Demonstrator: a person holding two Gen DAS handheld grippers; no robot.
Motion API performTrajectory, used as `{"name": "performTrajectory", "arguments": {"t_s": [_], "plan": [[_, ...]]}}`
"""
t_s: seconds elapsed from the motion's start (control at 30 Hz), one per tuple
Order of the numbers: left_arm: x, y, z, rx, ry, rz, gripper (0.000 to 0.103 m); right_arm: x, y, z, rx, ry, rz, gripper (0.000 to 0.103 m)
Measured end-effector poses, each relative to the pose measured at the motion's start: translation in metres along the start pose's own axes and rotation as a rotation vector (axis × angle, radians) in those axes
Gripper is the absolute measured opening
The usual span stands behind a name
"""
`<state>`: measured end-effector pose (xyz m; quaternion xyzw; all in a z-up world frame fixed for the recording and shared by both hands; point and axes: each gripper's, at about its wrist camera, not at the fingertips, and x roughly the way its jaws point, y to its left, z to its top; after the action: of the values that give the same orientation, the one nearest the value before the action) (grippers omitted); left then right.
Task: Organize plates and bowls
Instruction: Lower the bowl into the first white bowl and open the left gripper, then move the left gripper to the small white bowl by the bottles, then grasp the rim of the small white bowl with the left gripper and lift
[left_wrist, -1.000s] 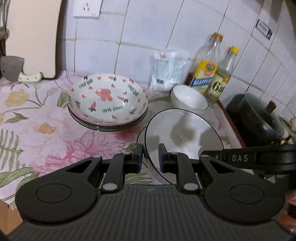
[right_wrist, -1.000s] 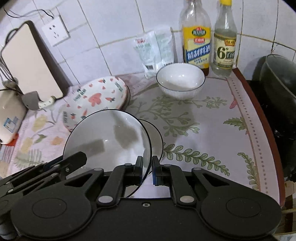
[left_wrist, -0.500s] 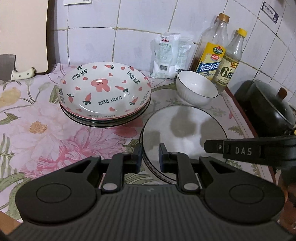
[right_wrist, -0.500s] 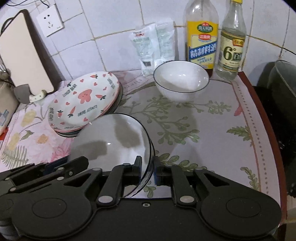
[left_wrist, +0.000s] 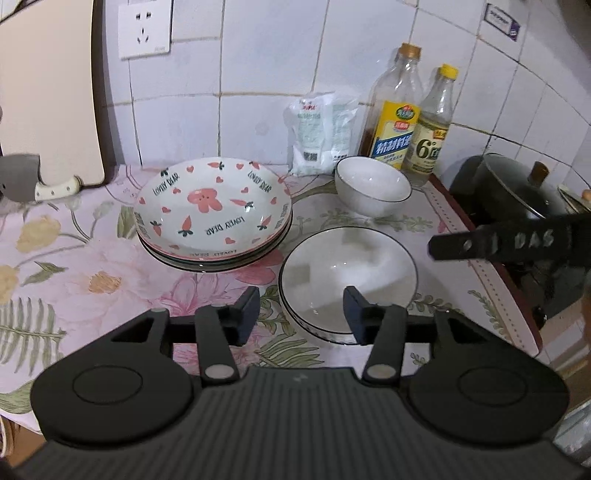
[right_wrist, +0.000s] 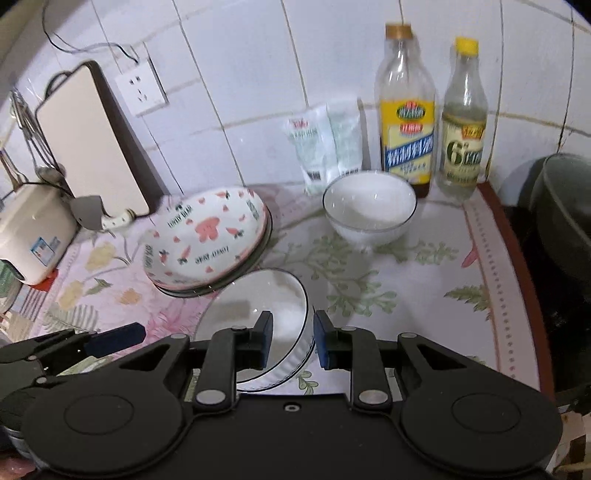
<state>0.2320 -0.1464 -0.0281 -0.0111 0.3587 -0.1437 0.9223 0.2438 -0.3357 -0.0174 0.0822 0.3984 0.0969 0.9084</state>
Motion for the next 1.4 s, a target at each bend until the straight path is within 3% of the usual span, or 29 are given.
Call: {"name": "performTrajectory", "arguments": {"t_s": [0.2, 0.33, 0.63, 0.97, 1.13, 1.4], "plan": [[-0.025, -0.007, 0.005, 0.042, -0.025, -0.016, 0.057, -0.037, -0.001, 0.005, -0.018, -0.055, -0.002, 0.047], [-0.037, -0.012, 0.008, 0.090, -0.099, 0.021, 0.065, -0.052, -0.003, 0.010, -0.026, -0.095, 0.012, 0.056], [-0.022, -0.019, 0.028, 0.161, -0.129, -0.063, 0.073, -0.051, -0.025, 0.025, -0.037, -0.181, 0.062, 0.062], [0.051, -0.012, 0.084, 0.141, -0.107, -0.234, 0.078, 0.019, -0.079, 0.053, 0.108, -0.146, 0.054, 0.062], [0.108, -0.016, 0.111, 0.100, -0.011, -0.294, 0.076, 0.057, -0.101, 0.062, 0.186, -0.137, 0.037, 0.062], [0.190, -0.033, 0.127, 0.099, 0.116, -0.248, 0.067, 0.118, -0.130, 0.070, 0.288, -0.092, 0.041, 0.062]]}}
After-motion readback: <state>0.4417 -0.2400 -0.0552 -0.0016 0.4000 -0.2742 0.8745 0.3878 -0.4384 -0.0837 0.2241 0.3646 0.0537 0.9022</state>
